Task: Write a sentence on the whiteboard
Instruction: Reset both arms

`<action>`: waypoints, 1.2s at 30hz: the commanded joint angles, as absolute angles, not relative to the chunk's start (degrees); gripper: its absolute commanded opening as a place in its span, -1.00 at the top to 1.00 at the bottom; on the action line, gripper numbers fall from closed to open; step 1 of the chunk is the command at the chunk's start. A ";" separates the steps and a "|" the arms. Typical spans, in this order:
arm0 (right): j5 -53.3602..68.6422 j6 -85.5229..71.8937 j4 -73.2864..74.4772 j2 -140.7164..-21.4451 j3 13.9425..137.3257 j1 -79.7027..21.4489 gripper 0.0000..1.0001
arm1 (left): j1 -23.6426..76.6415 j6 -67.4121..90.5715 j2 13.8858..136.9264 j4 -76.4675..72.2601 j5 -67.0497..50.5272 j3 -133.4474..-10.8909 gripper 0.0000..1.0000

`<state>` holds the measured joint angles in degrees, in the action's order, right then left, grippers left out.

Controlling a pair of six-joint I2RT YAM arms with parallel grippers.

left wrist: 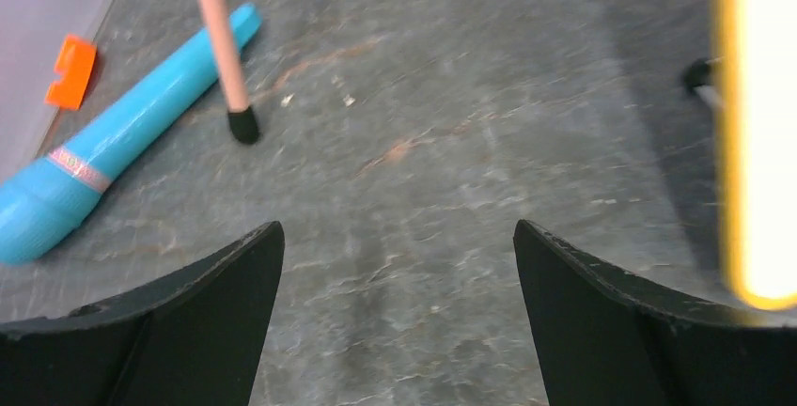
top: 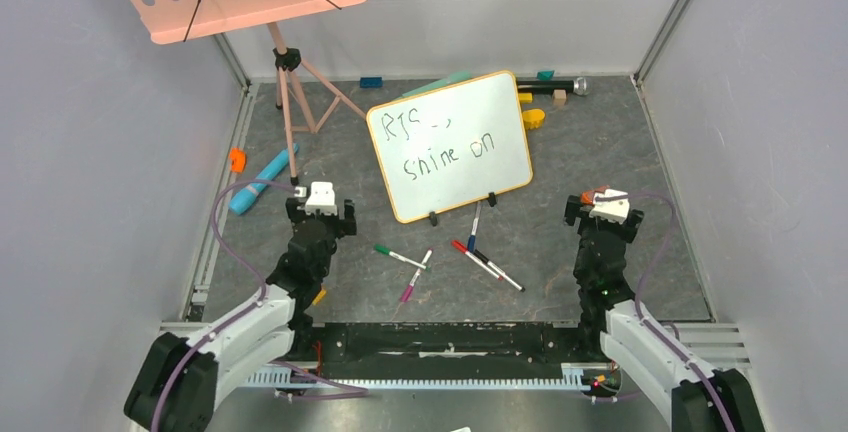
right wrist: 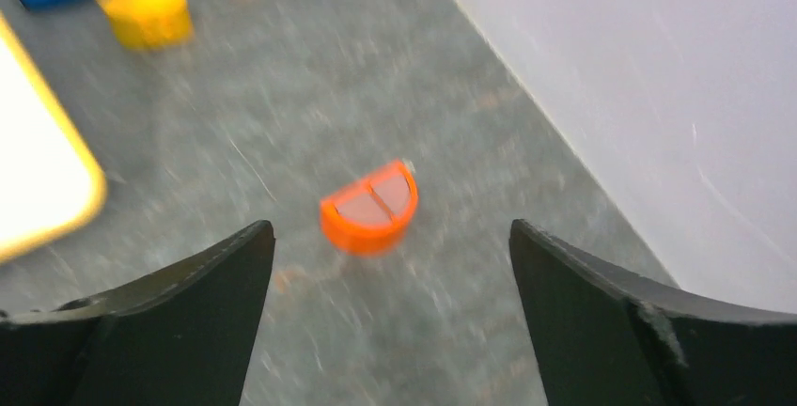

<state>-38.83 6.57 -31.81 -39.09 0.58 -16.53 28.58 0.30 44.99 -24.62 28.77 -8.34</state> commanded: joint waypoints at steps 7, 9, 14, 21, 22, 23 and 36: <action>-30.72 11.76 -72.65 -59.91 -8.80 -13.22 -0.96 | 15.18 -2.32 67.64 -54.68 14.98 -8.90 -0.82; -29.11 11.89 -75.68 -64.48 -8.23 -12.04 -0.95 | 12.84 -0.98 68.46 -48.89 14.07 -12.19 -0.79; -27.12 11.43 -83.39 -73.26 -8.53 -10.71 -0.93 | 10.78 -5.25 72.24 -57.55 11.60 -10.51 -0.78; -24.94 12.14 -85.24 -79.33 -6.54 -10.35 -0.96 | 7.17 -2.36 82.77 -62.47 10.99 -12.65 -0.96; -24.83 12.13 -85.82 -79.76 -6.50 -10.20 -0.96 | 6.89 -2.23 84.82 -62.64 11.89 -14.50 -0.98; -24.71 11.94 -84.95 -79.60 -6.23 -10.11 -0.96 | 6.06 -1.41 85.05 -61.35 11.10 -15.25 -0.99; -23.90 11.51 -84.29 -79.37 -6.07 -9.49 -0.96 | 4.84 -0.57 84.62 -58.82 10.84 -16.33 -0.99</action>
